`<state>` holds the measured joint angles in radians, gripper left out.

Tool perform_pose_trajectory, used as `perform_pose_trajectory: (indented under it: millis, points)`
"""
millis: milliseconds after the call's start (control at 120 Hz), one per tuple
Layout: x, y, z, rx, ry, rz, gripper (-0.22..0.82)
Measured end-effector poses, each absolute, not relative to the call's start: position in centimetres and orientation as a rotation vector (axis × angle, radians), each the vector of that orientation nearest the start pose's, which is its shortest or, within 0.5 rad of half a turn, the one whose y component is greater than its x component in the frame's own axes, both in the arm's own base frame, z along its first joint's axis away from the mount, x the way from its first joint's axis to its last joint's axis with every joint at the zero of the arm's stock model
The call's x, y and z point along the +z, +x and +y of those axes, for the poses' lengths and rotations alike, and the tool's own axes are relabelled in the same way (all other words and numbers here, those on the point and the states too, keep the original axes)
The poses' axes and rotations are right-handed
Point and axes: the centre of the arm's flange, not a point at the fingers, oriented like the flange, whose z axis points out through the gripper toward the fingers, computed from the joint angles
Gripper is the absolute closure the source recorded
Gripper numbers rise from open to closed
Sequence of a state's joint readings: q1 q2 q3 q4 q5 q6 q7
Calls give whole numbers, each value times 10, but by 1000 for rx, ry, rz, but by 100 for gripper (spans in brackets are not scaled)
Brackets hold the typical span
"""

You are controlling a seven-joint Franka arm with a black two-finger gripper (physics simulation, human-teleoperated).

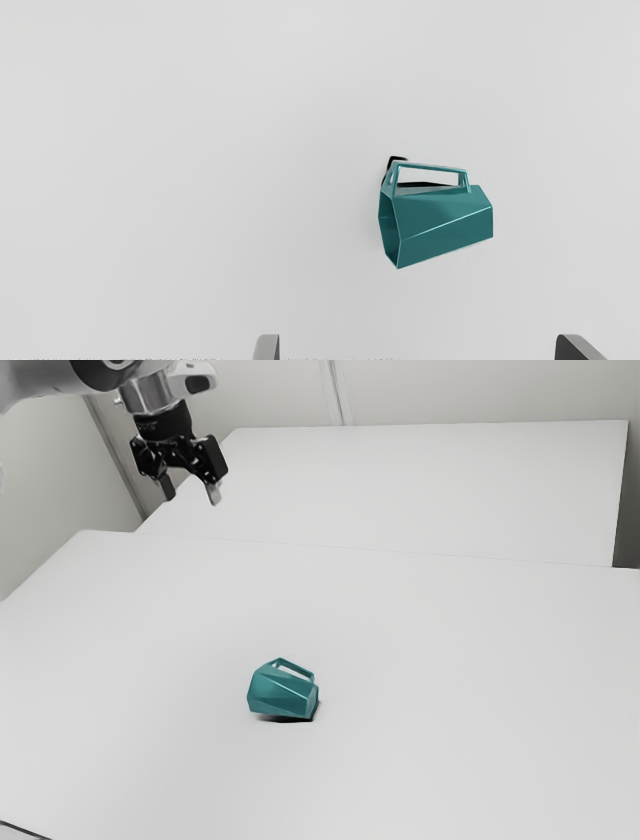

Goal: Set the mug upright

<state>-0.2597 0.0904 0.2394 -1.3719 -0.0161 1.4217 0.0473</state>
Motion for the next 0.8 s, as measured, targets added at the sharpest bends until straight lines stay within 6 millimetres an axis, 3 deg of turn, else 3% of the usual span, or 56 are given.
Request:
perform_pose_trajectory:
  millis: [133, 392, 800]
  points:
    - [647, 566, -22, 102, -3148, 122, 0]
    - [559, 567, -27, 321, -3199, 123, 0]
    - [449, 548, -28, 554, -3247, 65, 0]
